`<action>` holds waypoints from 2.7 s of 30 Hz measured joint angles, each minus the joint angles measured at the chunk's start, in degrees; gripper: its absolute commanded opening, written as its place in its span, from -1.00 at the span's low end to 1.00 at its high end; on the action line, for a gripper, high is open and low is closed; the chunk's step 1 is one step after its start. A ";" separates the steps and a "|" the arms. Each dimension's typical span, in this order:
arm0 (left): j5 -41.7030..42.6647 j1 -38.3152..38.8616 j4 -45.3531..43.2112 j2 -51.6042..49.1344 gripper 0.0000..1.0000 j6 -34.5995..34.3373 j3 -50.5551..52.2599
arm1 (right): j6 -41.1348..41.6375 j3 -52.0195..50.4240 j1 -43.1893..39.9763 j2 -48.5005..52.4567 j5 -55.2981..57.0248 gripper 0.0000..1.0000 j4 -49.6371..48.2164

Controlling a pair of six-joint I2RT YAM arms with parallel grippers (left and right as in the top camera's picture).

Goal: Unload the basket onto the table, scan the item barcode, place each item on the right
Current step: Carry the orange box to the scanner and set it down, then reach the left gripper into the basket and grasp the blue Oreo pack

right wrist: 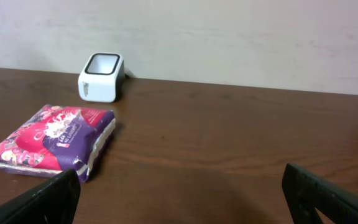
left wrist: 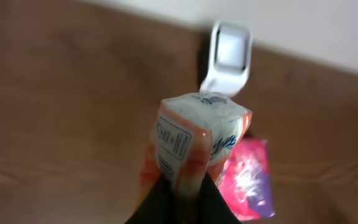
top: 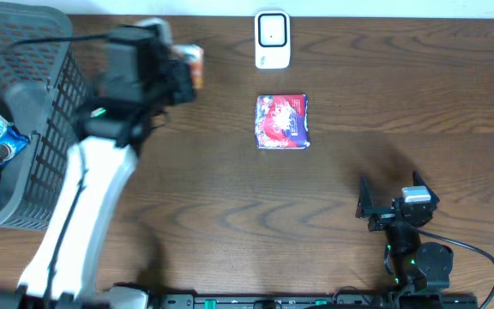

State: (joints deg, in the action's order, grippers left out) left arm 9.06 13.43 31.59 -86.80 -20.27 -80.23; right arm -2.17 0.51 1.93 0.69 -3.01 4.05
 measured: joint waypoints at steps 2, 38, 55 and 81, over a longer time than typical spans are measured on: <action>-0.90 1.57 -0.07 -3.28 -0.85 -1.53 0.00 | 0.00 0.00 0.00 0.00 0.00 0.99 0.00; 0.85 7.17 -12.35 -12.92 -0.18 -6.54 -0.35 | 0.00 0.00 0.00 0.00 0.00 0.98 0.00; -24.33 -26.38 -12.02 11.13 0.61 15.08 -1.68 | 0.00 0.00 0.00 0.00 0.00 0.99 0.00; -23.02 -52.74 -5.51 -17.20 0.55 45.22 2.86 | 0.00 0.00 0.00 0.00 0.00 0.99 0.00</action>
State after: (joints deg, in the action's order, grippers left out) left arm -13.96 -39.31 26.09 -104.01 24.95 -77.36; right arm -2.17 0.51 1.93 0.69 -3.01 4.05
